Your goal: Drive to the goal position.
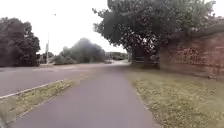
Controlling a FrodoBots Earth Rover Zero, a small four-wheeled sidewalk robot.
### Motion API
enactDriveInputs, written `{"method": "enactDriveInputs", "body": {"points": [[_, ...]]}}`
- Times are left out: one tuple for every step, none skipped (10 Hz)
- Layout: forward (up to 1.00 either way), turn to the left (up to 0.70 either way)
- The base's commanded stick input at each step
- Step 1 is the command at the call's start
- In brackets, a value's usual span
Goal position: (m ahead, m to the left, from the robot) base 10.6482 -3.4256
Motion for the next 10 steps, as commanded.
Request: {"method": "enactDriveInputs", "body": {"points": [[1.0, 0.0], [1.0, 0.0], [1.0, 0.0], [1.0, 0.0], [1.0, 0.0], [1.0, 0.0], [1.0, 0.0], [1.0, 0.0], [1.0, 0.0], [1.0, 0.0]]}}
